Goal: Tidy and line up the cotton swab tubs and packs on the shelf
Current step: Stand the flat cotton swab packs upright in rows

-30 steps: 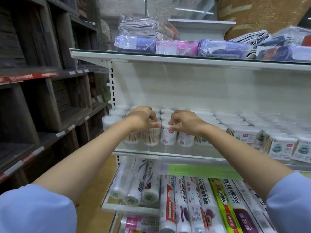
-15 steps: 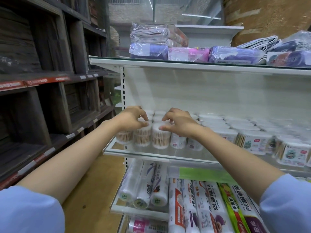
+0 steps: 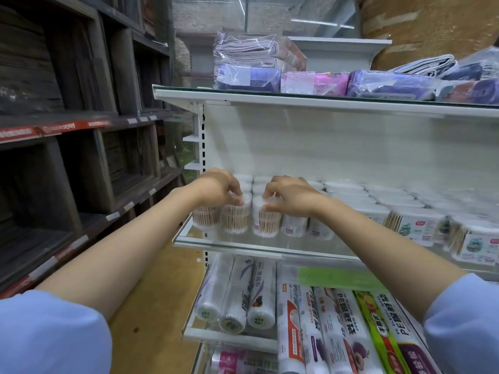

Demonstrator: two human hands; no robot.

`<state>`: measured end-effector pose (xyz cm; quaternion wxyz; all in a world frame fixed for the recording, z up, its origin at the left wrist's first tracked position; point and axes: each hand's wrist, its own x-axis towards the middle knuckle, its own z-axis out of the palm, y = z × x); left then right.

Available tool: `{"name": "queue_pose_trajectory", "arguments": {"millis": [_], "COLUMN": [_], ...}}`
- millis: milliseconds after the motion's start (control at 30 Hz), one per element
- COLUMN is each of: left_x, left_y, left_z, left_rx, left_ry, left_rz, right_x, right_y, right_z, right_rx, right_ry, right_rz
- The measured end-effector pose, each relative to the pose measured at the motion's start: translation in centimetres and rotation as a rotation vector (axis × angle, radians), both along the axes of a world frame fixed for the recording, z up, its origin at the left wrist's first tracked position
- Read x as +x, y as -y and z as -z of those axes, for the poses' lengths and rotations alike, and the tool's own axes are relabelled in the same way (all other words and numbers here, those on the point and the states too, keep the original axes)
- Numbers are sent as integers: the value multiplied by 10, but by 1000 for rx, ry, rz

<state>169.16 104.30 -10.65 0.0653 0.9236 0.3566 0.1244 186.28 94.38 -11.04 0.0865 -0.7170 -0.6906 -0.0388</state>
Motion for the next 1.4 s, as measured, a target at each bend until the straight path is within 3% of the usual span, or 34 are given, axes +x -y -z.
{"name": "queue_pose_trajectory", "arguments": {"millis": [167, 300, 433, 533, 800, 1100, 1233, 1400], "left_x": [1, 1, 0, 0, 0, -5, -18, -40], "left_y": [1, -1, -1, -1, -4, -6, -10, -18], "left_z": [-4, -4, -2, -1, 0, 6, 8, 2], "left_rx": [4, 7, -12, -14, -18, -30, -52, 2], "left_ry": [-29, -27, -9, -2, 5, 39, 135, 148], "left_rz": [5, 8, 9, 11, 24, 77, 120, 57], "right_x": [3, 2, 2, -1, 9, 15, 13, -10], "right_y": [8, 8, 12, 7, 6, 5, 4, -6], "right_z": [-5, -3, -5, 2, 5, 8, 0, -6], "right_rx": [-26, -30, -28, 43, -2, -30, -46, 81], "right_ry": [-110, -75, -244, -242, -423, -448, -394, -342], "right_rz": [-12, -5, 25, 20, 23, -18, -25, -47]}}
